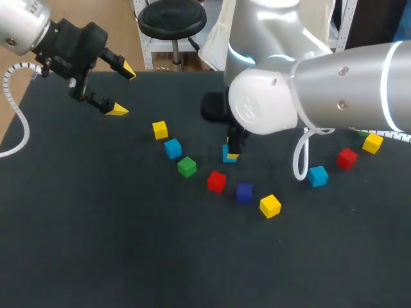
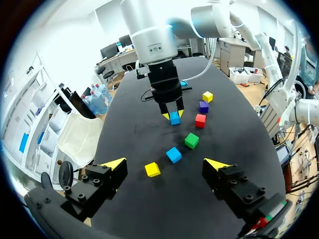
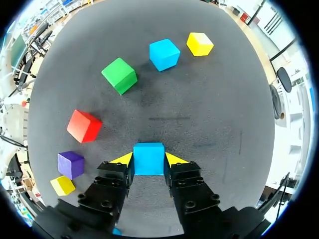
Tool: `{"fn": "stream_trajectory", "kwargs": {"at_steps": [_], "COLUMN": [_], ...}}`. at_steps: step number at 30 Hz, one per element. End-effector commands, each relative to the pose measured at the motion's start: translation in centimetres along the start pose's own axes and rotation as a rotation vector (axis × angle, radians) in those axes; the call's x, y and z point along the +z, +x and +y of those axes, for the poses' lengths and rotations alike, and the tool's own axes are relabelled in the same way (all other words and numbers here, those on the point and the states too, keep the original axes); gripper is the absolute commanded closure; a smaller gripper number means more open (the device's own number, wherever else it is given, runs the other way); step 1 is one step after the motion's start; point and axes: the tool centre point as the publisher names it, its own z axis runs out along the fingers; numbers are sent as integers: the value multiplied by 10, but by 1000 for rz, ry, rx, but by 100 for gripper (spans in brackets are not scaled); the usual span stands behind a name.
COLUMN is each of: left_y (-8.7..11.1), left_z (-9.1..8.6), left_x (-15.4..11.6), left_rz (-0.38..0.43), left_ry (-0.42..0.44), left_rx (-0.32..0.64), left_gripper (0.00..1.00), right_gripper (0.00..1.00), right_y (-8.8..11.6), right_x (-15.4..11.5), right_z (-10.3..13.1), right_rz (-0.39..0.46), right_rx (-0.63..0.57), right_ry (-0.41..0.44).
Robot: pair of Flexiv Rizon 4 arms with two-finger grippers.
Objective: Place the blue cubes, place green cubes on the blue cubes, place the yellow cubes on the green cubes, then place the red cubes on the yellow cubes, and place purple cube on the red cubes.
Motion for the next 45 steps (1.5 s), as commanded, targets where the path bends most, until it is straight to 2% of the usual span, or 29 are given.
{"fn": "stream_trajectory", "kwargs": {"at_steps": [1, 3, 6, 7, 9, 10, 17, 21, 25, 29, 33, 39, 45], "left_y": [1, 1, 1, 1, 1, 1, 1, 1, 1, 1, 1, 1, 1], "left_z": [-1, -1, -1, -1, -1, -1, -1, -1, -1, -1, -1, -1, -1], "left_x": [0, 0, 0, 0, 0, 0, 0, 0, 0, 0, 0, 0, 0], "left_rz": [-1, -1, -1, -1, -1, -1, -1, -1, -1, -1, -1, -1, -1], "left_ry": [-2, -2, -2, -2, -2, -2, -2, -2, -2, -2, -2, -2, -2], "left_rx": [3, 3, 3, 3, 3, 3, 3, 3, 3, 3, 3, 3, 3], "left_gripper": [0, 0, 0, 0, 0, 0, 0, 0, 0, 0, 0, 0, 0], "right_gripper": [69, 58, 48, 40, 4, 0, 0, 0, 0, 0, 0, 0, 0], "right_y": [0, 0, -1, 0, 0, 0, 3, 16, 37, 63, 89, 125, 150], "right_x": [0, -1, -1, -1, -2, -2, -10, -21, -39, -54, -65, -75, -72], "right_z": [-2, -2, -2, -2, -2, -2, -1, 2, 8, 17, 32, 59, 81], "right_rz": [-2, -3, -4, -4, -5, -6, -7, 7, -10, -59, -104, -72, -37], "right_rx": [-2, -2, -2, -2, -1, 0, 6, 14, -11, -67, -150, -216, -244], "right_ry": [-5, -6, -7, -7, -7, -7, 4, 37, 49, -14, -23, -9, -17]}}
